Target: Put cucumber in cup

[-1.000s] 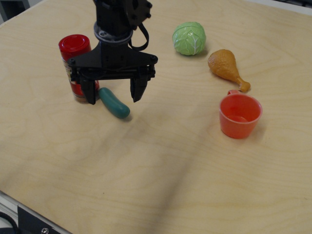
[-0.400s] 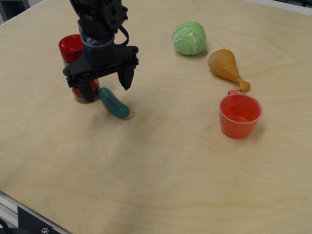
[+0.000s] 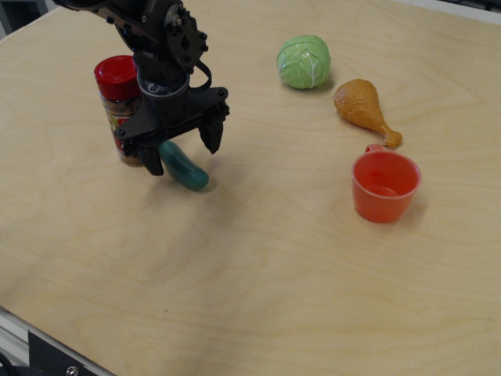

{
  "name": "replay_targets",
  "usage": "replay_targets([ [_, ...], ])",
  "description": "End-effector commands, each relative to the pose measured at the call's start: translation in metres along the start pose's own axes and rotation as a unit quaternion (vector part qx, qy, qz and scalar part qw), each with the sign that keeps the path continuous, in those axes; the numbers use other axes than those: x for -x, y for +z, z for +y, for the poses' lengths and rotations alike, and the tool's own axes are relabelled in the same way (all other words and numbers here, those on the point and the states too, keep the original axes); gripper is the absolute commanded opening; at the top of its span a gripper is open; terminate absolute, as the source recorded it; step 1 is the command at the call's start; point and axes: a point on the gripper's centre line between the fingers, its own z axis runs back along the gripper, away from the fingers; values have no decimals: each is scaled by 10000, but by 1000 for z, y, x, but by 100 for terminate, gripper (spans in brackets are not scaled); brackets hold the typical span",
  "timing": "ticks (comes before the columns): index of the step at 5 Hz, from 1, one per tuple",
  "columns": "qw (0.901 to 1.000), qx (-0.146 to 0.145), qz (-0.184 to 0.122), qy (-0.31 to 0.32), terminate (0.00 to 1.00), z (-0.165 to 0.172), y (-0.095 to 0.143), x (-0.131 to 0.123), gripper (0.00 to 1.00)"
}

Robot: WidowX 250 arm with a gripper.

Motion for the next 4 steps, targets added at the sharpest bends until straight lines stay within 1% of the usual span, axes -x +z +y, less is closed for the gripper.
replay_targets([
  [1, 9997, 80, 151, 187, 0, -6, 0, 11, 100],
  [2, 9992, 141, 371, 68, 0, -10, -2, 18, 0],
  [3, 9991, 170, 392, 10, 0, -8, -1, 21, 0],
  [4, 9980, 216, 411, -425, 0, -13, 9, 21, 0],
])
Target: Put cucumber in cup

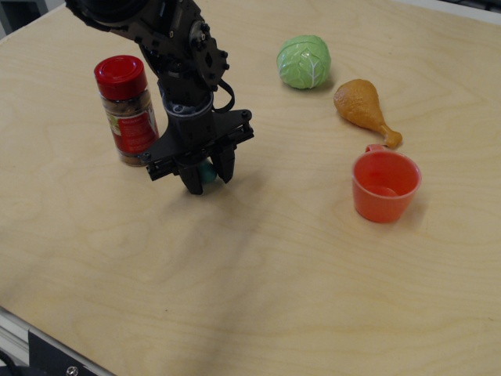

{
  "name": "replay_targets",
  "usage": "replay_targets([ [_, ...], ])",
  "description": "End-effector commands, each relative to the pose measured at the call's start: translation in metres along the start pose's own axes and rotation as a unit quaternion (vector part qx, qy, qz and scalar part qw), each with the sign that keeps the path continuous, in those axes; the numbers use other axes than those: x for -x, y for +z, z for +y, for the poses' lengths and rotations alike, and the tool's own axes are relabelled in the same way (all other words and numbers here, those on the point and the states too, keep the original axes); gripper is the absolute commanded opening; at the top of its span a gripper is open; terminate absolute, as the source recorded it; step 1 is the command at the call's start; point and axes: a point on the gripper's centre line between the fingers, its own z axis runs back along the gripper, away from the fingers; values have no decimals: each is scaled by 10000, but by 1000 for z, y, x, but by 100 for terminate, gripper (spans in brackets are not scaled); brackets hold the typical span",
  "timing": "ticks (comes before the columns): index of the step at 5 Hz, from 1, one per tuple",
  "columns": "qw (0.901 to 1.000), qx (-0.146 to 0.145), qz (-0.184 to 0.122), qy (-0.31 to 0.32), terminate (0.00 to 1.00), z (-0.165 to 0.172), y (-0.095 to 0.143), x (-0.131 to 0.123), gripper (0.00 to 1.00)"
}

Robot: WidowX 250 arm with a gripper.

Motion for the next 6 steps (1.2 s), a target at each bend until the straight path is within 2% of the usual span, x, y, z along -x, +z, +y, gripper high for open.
replay_targets([
  [1, 9972, 194, -283, -659, 0, -12, 40, -1, 0],
  [2, 9951, 394, -192, -889, 0, -15, 61, 6, 0],
  [3, 9894, 637, 261, -1281, 0, -28, 88, 17, 0],
  [4, 9743, 919, 761, -1911, 0, -54, 101, 36, 0],
  [5, 9571, 1127, 1011, -2471, 0, -73, 112, 64, 0],
  [6, 9411, 1118, 1118, -2989, 0, -86, 116, 94, 0],
])
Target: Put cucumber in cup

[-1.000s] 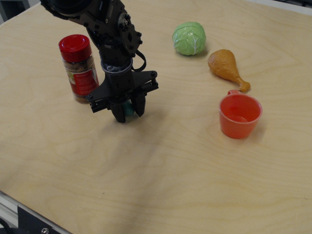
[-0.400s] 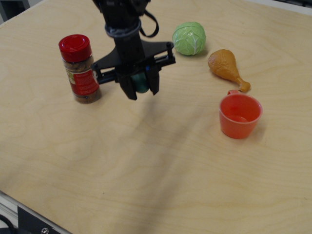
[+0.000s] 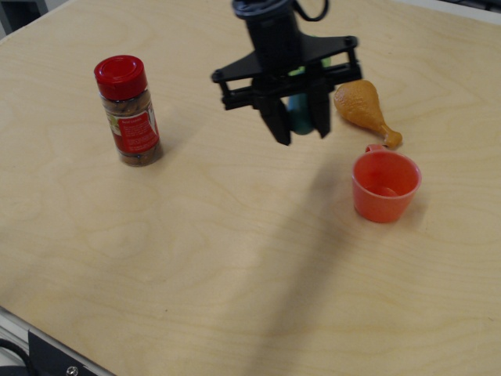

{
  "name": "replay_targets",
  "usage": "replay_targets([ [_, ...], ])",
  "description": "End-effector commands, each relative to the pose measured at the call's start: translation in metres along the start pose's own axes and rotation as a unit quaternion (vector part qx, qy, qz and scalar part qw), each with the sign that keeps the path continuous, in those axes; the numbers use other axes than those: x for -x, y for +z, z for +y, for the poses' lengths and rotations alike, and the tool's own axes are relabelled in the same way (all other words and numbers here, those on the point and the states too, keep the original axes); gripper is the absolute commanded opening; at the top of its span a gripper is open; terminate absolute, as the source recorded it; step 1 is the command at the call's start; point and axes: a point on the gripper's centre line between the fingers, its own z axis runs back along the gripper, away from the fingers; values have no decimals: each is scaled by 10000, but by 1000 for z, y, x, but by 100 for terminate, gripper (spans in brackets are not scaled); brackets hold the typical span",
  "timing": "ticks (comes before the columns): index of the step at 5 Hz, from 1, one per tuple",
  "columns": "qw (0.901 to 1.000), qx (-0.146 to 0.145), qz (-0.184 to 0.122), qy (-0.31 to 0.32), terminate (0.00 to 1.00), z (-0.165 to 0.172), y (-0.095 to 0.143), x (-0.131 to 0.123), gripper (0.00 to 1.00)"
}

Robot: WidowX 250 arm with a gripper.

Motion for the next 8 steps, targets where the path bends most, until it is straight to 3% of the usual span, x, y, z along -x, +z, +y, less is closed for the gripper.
replay_targets([
  [1, 9954, -84, 193, -933, 0, -36, -2, 29, 0],
  [2, 9940, -132, 476, -981, 0, -42, -12, 32, 0],
  [5, 9936, -159, 834, -747, 0, -51, -30, 12, 0],
  [8, 9940, -309, 855, -607, 0, -42, -38, 11, 0],
])
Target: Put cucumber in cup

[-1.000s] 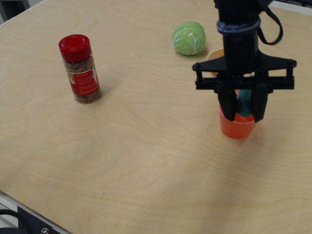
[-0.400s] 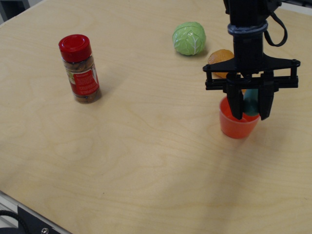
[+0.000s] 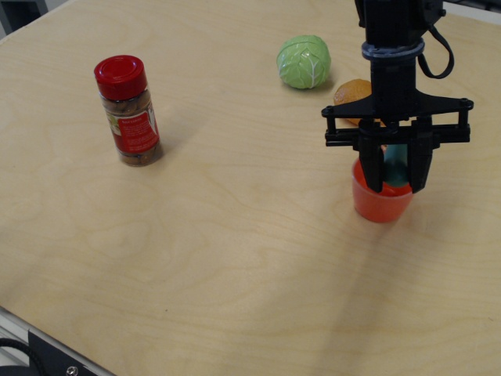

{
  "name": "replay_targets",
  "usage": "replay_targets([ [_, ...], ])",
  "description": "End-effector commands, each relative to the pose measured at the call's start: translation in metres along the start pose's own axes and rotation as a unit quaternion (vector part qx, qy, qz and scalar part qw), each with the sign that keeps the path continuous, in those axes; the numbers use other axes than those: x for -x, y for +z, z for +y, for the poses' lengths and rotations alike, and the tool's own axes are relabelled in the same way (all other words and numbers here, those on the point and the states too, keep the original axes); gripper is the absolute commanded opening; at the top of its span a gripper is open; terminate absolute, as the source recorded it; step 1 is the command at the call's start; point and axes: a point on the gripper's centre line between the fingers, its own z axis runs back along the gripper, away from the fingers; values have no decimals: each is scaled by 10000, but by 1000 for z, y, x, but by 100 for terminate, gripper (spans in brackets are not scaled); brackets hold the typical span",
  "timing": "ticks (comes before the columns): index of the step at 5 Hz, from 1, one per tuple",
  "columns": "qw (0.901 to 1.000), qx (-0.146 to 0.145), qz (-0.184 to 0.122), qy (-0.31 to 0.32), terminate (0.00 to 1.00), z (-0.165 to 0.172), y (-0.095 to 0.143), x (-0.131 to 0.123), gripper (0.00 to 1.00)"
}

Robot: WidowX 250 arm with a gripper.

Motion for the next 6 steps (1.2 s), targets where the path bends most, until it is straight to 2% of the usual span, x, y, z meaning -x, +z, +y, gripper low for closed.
replay_targets([
  [1, 9998, 75, -132, -103, 0, 6, 11, 0, 0],
  [2, 9999, 82, -46, -119, 0, 7, 12, -1, 100],
  [3, 9999, 48, -82, -137, 0, 8, 14, -2, 100],
  [5, 9985, -105, -505, -163, 0, 13, 40, -1, 100],
  [6, 9930, -588, -1020, 66, 0, 30, 57, 0, 100],
])
